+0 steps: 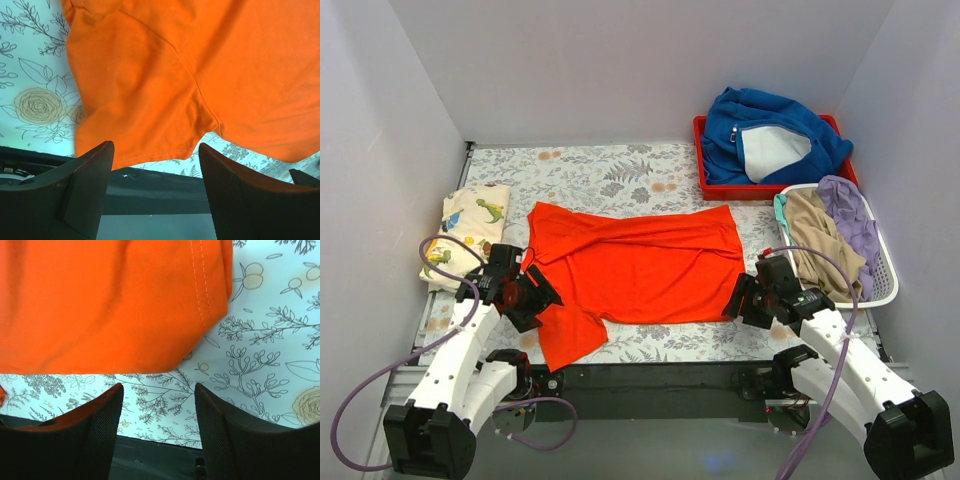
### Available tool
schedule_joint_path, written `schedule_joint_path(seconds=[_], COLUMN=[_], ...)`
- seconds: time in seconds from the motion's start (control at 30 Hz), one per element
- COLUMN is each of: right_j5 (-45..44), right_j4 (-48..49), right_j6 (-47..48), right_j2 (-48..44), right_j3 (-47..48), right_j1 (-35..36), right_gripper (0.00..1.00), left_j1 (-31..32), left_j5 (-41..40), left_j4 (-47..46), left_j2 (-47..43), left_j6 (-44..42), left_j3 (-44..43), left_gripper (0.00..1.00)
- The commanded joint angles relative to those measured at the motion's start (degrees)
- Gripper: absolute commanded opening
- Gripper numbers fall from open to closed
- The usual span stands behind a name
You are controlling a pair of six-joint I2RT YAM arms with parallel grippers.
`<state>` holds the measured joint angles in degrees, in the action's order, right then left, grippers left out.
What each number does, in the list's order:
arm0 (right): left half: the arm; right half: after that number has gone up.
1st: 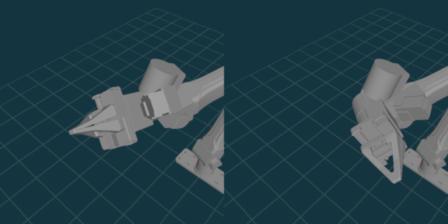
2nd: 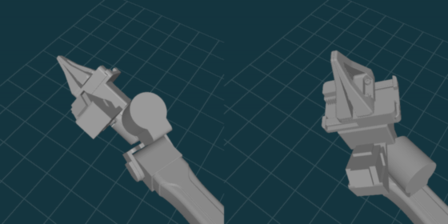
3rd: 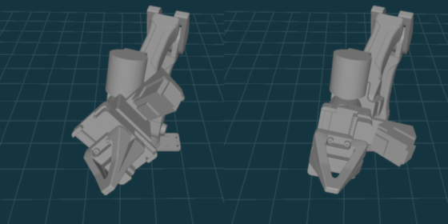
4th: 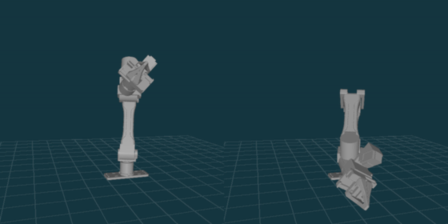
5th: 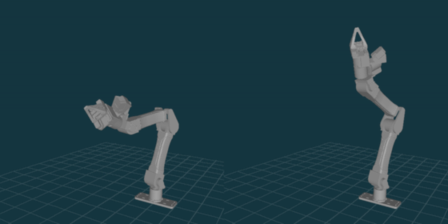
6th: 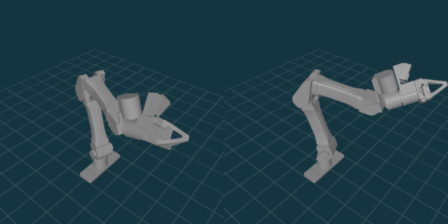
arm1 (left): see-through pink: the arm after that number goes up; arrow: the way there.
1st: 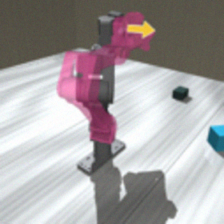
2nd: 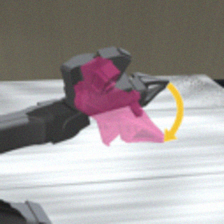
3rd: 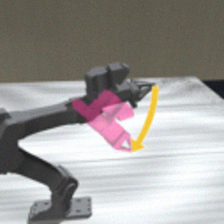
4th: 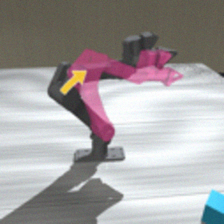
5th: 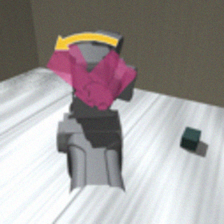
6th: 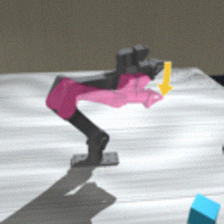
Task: Fold and stack the t-shirts
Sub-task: Fold the tshirt
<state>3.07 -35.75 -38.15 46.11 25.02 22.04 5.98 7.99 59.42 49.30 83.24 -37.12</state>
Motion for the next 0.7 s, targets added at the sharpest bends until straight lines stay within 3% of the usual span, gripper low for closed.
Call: schedule_joint_path(seconds=[0.0, 0.27, 0.43, 0.53, 0.6, 0.63, 0.67], right_j5=[-1.6, -7.5, -6.1, -4.1, -3.5, -3.5, -2.4], right_j4=[-0.7, 1.0, 7.3, 10.4, 11.8, 12.4, 12.5], right_j6=[-2.9, -1.9, -2.3, -2.2, -1.8, -1.7, -1.6], right_j2=[-1.2, 1.4, 5.0, 7.1, 8.0, 8.2, 8.5], right_j3=[-0.1, 1.6, -0.1, -0.8, -1.1, -1.0, -0.9], right_j1=[1.0, 1.1, 1.2, 1.1, 1.2, 1.1, 1.2], right_gripper=[0.65, 0.70, 0.69, 0.61, 0.49, 0.43, 0.27], left_j1=[1.1, 1.2, 1.2, 1.2, 1.2, 1.2, 1.2], left_j5=[-0.1, 3.3, 2.3, 1.5, 1.2, 1.2, 1.2], left_j4=[2.1, -3.2, -3.6, -3.4, -3.3, -3.1, -3.1], left_j2=[-1.0, 4.1, 4.6, 4.7, 4.7, 4.6, 4.4], left_j6=[3.4, 4.5, 4.2, 4.2, 4.0, 3.9, 4.0], left_j3=[-0.8, 2.2, 2.8, 2.7, 2.3, 2.4, 2.4], left_gripper=[0.66, 0.70, 0.70, 0.70, 0.70, 0.70, 0.70])
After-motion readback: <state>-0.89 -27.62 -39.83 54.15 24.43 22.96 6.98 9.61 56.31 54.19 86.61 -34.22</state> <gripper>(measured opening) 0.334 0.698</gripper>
